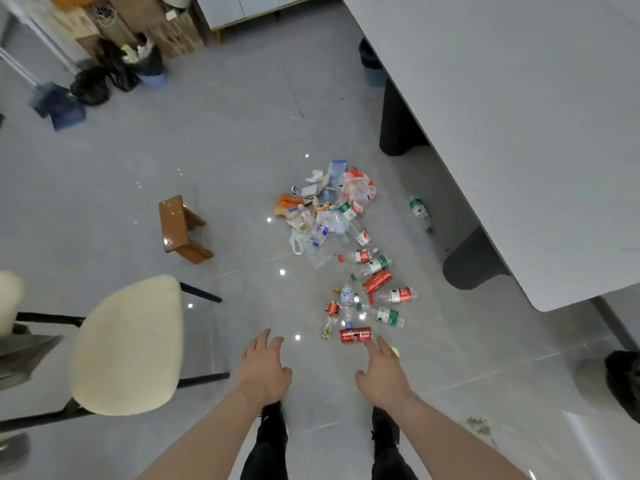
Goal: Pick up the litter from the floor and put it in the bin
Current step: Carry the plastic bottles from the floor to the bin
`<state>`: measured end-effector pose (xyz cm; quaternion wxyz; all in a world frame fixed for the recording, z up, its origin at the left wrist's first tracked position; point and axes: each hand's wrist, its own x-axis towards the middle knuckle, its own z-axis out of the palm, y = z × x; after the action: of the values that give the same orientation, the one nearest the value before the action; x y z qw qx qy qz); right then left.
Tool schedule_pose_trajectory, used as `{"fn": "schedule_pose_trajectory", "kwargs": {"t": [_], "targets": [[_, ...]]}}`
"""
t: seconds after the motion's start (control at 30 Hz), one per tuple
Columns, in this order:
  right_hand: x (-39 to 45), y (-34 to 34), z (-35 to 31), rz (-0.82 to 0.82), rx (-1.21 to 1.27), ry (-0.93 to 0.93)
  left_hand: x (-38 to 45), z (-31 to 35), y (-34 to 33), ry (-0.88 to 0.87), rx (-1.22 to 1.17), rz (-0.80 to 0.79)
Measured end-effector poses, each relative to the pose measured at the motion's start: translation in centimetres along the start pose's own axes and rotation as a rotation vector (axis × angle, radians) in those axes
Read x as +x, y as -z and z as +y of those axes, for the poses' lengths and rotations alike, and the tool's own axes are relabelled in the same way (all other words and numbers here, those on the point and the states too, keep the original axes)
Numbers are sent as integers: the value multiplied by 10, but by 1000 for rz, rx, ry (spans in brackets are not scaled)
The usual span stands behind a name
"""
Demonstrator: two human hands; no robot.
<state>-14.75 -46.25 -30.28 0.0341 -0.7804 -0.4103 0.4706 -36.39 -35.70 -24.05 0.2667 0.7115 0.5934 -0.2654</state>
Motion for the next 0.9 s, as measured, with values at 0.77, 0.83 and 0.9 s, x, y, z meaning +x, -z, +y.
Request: {"fn": "schedule_pose_trajectory", "kwargs": {"t": [0.77,0.83,0.9], "targets": [[163,0,-146,165,279,-311,271,-37,174,-321,361,-96],[183,14,-160,164,297,-319,295,-29,191,-338,375,-98],[204,27,-176,151,297,-332,323,-24,211,-350,388,-101]]}}
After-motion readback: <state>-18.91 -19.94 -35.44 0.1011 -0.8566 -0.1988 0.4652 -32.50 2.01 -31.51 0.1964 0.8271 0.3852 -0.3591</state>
